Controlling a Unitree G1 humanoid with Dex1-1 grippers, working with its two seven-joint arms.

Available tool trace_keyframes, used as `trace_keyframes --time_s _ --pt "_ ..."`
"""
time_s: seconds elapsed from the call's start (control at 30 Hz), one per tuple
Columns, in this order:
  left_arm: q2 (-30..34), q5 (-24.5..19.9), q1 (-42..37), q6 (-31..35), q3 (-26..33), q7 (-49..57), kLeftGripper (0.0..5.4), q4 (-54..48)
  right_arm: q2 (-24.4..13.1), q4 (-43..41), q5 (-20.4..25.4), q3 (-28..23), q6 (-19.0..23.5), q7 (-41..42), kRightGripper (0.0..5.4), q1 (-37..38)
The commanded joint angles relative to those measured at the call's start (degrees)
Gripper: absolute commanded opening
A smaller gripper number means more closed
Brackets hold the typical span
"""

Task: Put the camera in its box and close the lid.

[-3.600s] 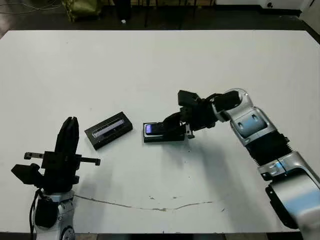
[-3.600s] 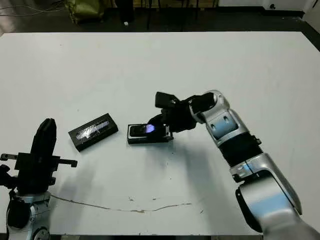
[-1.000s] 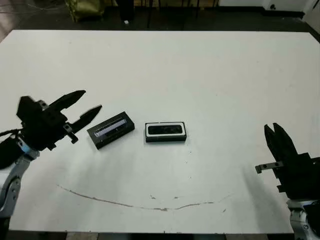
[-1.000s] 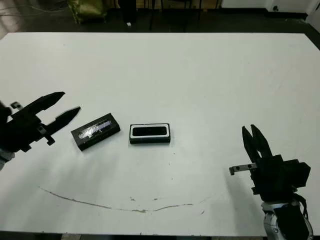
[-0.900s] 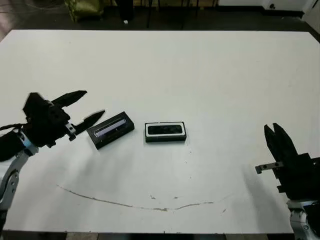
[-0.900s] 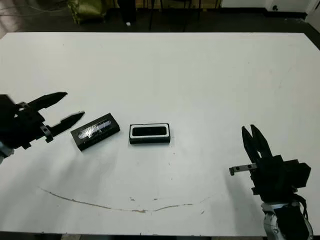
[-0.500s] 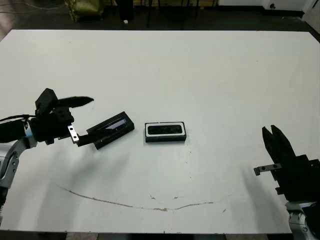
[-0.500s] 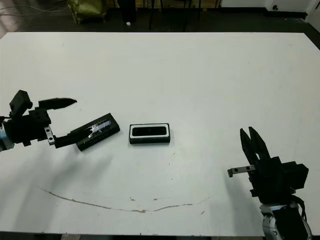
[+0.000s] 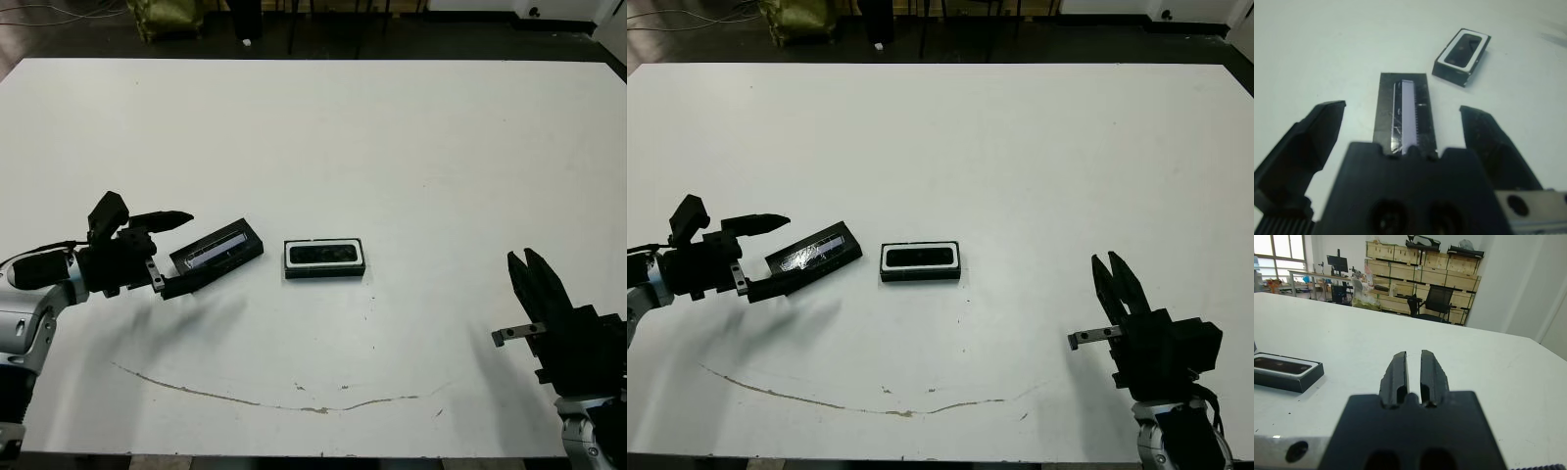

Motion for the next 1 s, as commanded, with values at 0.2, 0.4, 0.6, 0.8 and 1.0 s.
trace_keyframes --time_s 0.2,0.4,0.6,0.8,1.0 --pt "-0.84 3.08 0.9 -2.78 -1.3 0.85 5.37 3.11 -0.24 0.79 0.15 0.14 0.18 -0.1 0.0 0.74" --pt "-1.01 4.11 0.11 -3.88 -2.12 0.01 5.37 5.71 -0.29 -0.82 -0.25 0.41 1.56 -0.81 0.0 1.23" --pt "-1.08 5.05 -0.47 -4.81 -2.77 -0.25 5.37 7.6 -0.03 -0.69 0.42 0.34 1.75 -0.55 0.0 1.21" --pt "-1.35 6.55 -0.54 -7.01 -3.48 -0.18 5.37 9.08 -0.47 -1.65 0.43 0.5 2.73 -0.66 0.0 1.55" --pt "-2.29 7.21 -0.37 -8.01 -3.75 0.31 5.37 11.31 -0.33 -1.48 0.35 0.46 2.29 -0.6 0.0 1.6"
